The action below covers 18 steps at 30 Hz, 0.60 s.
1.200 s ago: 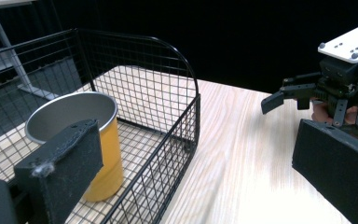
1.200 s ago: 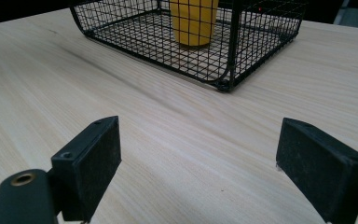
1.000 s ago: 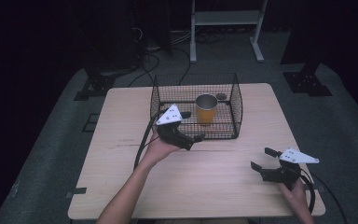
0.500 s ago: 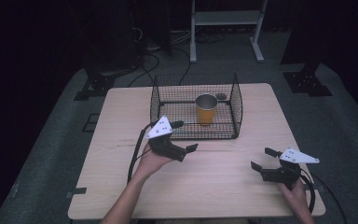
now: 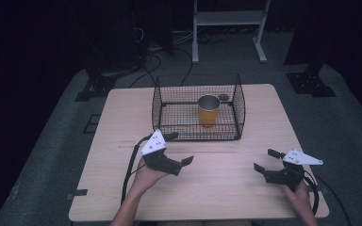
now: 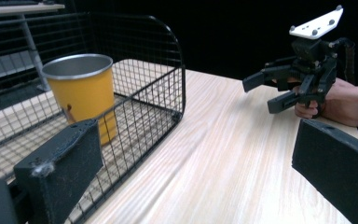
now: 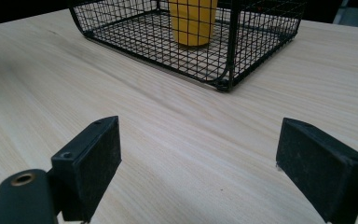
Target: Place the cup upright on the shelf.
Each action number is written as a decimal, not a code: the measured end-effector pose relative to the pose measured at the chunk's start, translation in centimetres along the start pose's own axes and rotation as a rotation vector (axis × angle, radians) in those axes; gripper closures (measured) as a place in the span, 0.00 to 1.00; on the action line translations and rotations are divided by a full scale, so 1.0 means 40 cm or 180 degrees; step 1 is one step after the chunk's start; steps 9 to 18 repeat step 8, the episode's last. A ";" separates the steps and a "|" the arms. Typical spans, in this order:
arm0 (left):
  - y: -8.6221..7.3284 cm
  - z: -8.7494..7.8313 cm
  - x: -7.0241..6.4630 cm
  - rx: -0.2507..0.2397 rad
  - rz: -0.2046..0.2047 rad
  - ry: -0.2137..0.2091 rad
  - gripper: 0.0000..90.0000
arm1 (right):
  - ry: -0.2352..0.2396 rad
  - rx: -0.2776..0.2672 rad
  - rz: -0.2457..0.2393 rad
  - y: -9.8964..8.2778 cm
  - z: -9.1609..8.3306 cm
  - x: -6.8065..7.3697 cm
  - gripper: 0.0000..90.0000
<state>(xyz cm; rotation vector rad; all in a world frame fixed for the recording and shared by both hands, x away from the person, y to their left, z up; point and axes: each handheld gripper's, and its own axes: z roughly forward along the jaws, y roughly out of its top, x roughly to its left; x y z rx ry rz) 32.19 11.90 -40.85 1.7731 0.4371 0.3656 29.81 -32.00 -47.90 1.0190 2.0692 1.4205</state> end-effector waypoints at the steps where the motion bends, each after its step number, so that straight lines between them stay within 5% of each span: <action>1: -0.006 -0.004 -0.003 -0.0019 -0.0007 0.0015 0.01 | -0.0002 0.0000 0.0001 0.000 0.000 0.000 0.14; 18: -0.025 -0.006 -0.014 0.0009 -0.0009 0.0002 0.03 | 0.0002 -0.0003 -0.0006 0.000 -0.001 0.000 0.14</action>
